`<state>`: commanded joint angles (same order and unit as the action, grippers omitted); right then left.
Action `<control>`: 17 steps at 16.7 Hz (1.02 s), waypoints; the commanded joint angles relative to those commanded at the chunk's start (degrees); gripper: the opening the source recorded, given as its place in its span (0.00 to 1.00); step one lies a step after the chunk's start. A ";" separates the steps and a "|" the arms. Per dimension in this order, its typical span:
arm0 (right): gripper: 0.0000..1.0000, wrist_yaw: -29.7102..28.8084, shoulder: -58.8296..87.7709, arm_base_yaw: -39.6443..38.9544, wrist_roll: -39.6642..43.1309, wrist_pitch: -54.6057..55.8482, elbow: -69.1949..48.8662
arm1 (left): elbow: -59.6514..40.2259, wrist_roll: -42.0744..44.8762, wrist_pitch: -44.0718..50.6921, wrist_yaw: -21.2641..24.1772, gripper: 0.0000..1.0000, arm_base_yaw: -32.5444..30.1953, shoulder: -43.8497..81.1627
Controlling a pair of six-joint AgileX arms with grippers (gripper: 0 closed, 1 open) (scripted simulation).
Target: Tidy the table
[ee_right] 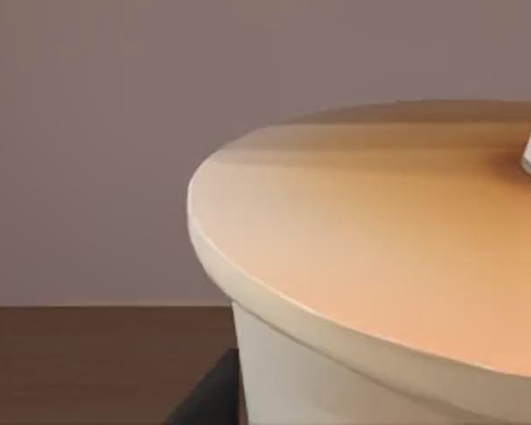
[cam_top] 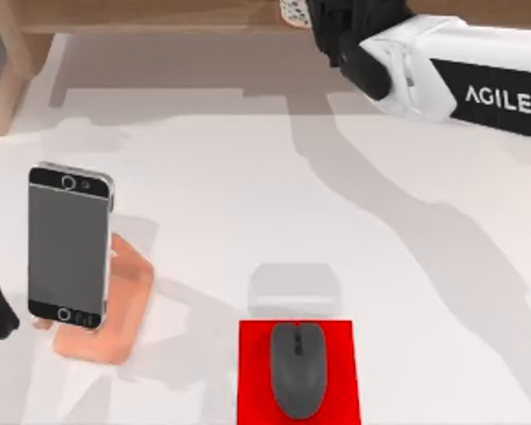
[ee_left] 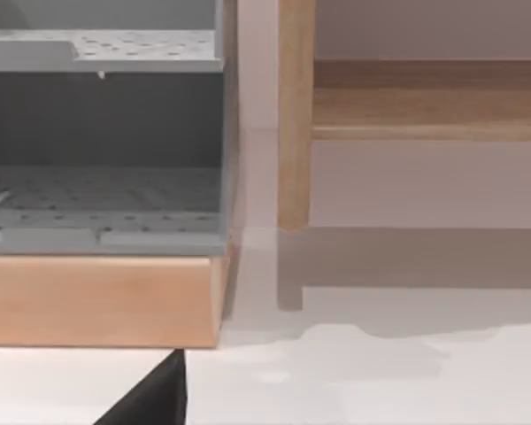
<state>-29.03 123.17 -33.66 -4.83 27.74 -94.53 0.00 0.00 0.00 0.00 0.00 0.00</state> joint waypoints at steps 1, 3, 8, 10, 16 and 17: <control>0.00 -0.12 0.11 -2.90 -1.55 0.14 -0.09 | 0.00 0.00 0.00 0.00 1.00 0.00 0.00; 0.00 -0.34 -0.24 -8.25 -4.56 0.20 -0.74 | 0.00 0.00 0.00 0.00 1.00 0.00 0.00; 0.00 -1.08 -1.29 -11.66 -7.09 -1.30 -0.96 | 0.00 0.00 0.00 0.00 1.00 0.00 0.00; 0.00 -1.26 -1.17 -8.88 -5.34 -1.91 -0.41 | 0.00 0.00 0.00 0.00 1.00 0.00 0.00; 0.00 0.09 -0.11 5.37 3.07 -1.10 -0.62 | 0.00 0.00 0.00 0.00 1.00 0.00 0.00; 0.00 0.33 0.31 6.34 3.83 -0.80 -0.97 | 0.00 0.00 0.00 0.00 1.00 0.00 0.00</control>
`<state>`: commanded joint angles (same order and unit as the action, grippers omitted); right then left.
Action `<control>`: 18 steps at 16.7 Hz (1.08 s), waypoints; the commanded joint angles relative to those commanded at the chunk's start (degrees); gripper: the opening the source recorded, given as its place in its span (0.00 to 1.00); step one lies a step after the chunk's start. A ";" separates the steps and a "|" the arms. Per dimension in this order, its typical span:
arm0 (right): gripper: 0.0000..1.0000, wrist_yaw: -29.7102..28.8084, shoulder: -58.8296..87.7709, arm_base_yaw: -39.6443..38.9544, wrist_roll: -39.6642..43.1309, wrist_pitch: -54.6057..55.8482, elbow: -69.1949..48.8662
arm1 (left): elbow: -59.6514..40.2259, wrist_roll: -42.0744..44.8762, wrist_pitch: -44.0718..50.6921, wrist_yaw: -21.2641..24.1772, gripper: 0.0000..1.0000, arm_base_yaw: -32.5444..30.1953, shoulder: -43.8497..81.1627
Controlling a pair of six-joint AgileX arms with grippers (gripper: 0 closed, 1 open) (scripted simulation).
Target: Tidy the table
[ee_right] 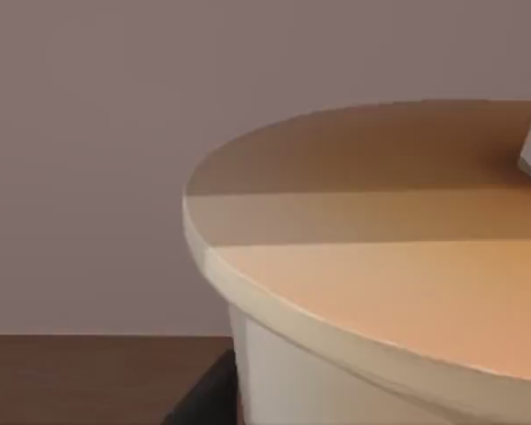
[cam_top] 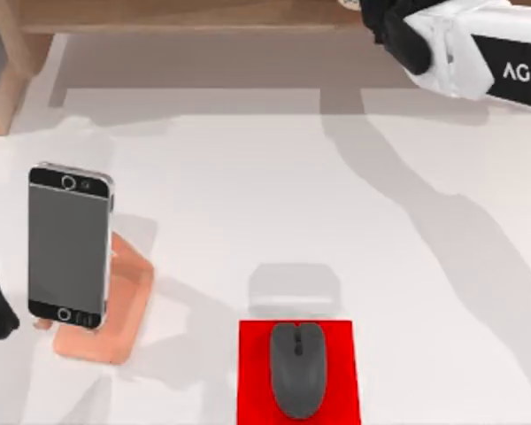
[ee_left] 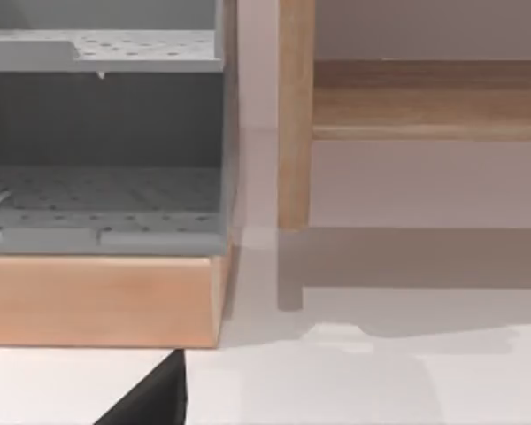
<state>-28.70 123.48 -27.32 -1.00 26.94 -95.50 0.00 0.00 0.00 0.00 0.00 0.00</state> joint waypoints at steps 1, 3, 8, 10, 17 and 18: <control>0.00 0.08 0.20 0.32 0.27 0.12 -0.15 | 0.00 0.00 0.00 0.00 1.00 0.00 0.00; 0.00 0.08 0.20 0.32 0.27 0.12 -0.15 | 0.00 0.00 0.00 0.00 1.00 0.00 0.00; 0.23 0.08 0.20 0.32 0.27 0.12 -0.15 | 0.00 0.00 0.00 0.00 1.00 0.00 0.00; 0.38 0.08 0.20 0.32 0.27 0.12 -0.15 | 0.00 0.00 0.00 0.00 1.00 0.00 0.00; 0.90 0.08 0.20 0.32 0.27 0.12 -0.15 | 0.00 0.00 0.00 0.00 1.00 0.00 0.00; 0.98 0.08 0.20 0.32 0.27 0.12 -0.15 | 0.00 0.00 0.00 0.00 1.00 0.00 0.00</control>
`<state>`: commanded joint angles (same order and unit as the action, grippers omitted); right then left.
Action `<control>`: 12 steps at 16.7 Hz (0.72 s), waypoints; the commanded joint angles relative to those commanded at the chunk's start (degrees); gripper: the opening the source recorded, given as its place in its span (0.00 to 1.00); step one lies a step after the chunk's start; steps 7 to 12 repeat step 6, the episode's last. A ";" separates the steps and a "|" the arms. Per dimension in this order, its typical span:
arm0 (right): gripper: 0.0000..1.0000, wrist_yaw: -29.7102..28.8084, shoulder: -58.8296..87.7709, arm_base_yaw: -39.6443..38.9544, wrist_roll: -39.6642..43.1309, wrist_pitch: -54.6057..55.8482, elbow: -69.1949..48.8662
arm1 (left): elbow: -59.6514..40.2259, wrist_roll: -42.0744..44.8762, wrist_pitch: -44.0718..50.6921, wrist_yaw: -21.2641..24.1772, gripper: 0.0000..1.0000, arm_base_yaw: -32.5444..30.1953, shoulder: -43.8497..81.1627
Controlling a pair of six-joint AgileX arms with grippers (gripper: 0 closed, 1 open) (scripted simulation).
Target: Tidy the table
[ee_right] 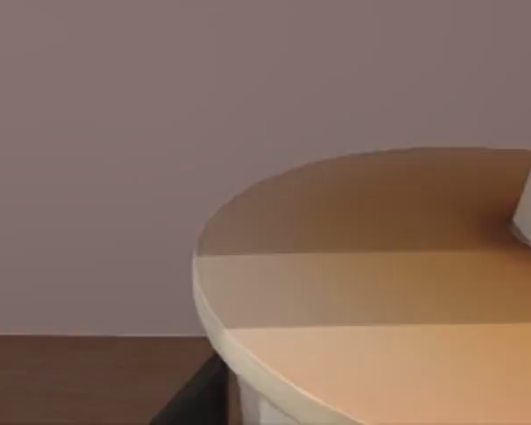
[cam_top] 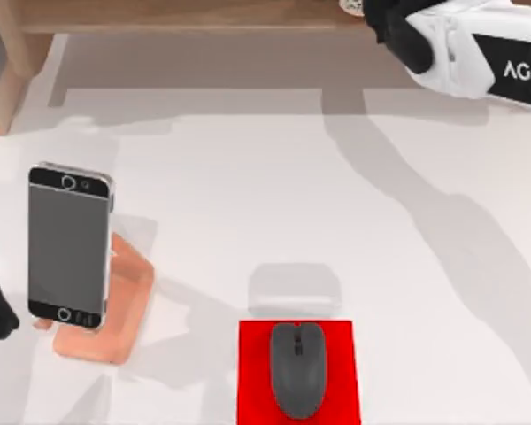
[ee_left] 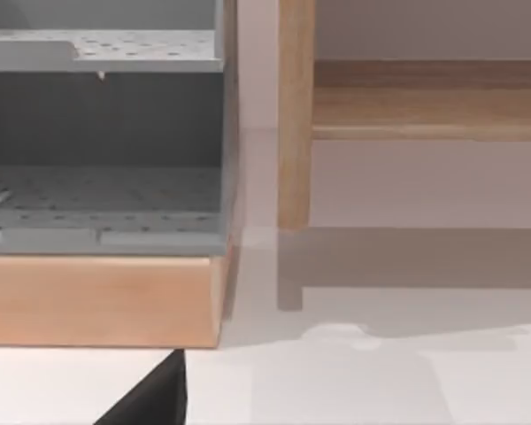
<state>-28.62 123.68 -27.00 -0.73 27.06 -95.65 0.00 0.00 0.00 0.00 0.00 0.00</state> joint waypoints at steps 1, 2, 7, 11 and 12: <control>1.00 0.00 0.00 0.00 0.00 0.00 0.00 | 0.00 0.00 0.00 0.00 1.00 0.00 0.00; 1.00 0.00 0.00 0.00 0.00 0.00 0.00 | 0.00 0.00 0.00 0.00 1.00 0.00 0.00; 1.00 0.00 0.00 0.00 0.00 0.00 0.00 | 0.00 0.00 0.00 0.00 1.00 0.00 0.00; 1.00 0.00 0.00 0.00 0.00 0.00 0.00 | 0.00 0.00 0.00 0.00 1.00 0.00 0.00; 1.00 0.00 0.00 0.00 0.00 0.00 0.00 | 0.00 0.00 0.00 0.00 1.00 0.00 0.00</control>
